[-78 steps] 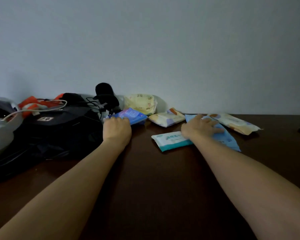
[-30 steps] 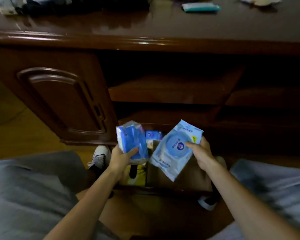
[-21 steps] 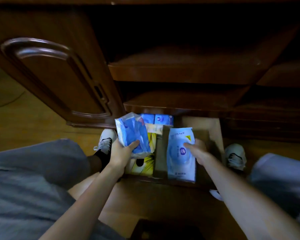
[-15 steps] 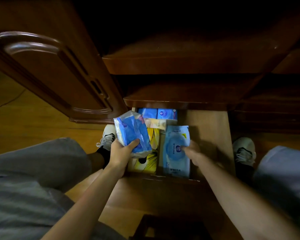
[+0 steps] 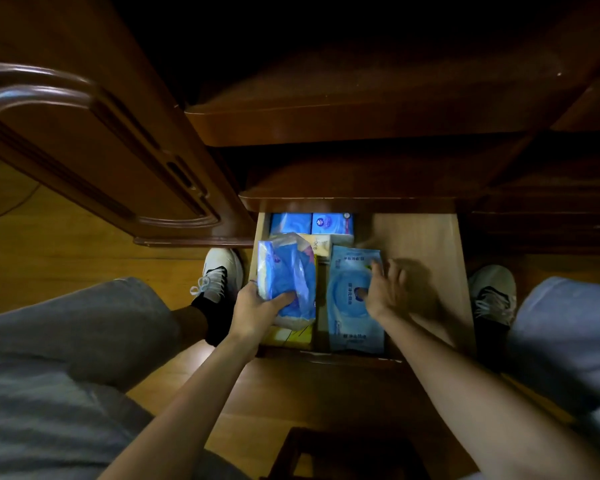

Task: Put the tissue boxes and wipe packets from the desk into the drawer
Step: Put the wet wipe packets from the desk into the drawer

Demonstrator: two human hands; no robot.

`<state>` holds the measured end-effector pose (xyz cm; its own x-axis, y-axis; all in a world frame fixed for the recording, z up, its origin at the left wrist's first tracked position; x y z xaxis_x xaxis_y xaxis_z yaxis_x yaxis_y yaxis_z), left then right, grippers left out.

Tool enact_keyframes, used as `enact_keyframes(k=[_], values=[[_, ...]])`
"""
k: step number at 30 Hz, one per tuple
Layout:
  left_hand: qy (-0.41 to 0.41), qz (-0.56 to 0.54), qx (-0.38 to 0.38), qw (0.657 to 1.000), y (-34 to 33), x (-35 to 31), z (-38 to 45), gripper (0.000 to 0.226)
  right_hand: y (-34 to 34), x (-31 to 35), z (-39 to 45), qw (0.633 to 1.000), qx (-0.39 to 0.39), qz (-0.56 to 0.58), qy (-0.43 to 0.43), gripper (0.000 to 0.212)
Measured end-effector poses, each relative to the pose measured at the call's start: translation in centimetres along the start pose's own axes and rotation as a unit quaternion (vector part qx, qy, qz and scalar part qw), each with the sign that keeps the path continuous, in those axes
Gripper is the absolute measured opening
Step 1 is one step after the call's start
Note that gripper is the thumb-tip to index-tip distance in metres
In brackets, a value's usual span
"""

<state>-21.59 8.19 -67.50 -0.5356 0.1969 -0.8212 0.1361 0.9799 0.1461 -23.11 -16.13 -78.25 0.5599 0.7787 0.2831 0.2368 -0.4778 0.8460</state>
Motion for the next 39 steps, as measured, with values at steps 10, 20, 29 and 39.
enact_keyframes(k=[10,20,29,39], values=[[-0.044,0.022,0.092,0.995,-3.8,0.2,0.4,0.033,6.7,3.3,-4.9,0.884,0.269,0.373,0.082,0.040],[-0.020,0.102,0.055,0.993,-4.8,1.3,1.6,0.036,7.7,-6.2,-1.9,0.987,0.070,0.099,-0.109,0.064],[-0.099,0.236,0.092,0.962,-5.3,1.0,0.7,0.026,3.8,-5.3,-4.3,0.971,-0.038,-0.230,0.045,0.088],[-0.099,0.515,0.274,0.806,-5.4,3.7,-0.2,0.029,3.9,-7.4,-4.1,0.964,0.148,-0.210,0.061,0.089]])
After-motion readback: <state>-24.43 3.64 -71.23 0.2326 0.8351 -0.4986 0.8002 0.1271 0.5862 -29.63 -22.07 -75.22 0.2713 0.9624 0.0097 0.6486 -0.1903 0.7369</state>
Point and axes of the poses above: each hand's wrist, its own z-axis towards the middle knuckle, its own y-axis out of the back of the hand, x = y × z, the point moved 1 cm from there along z, towards the middle knuckle
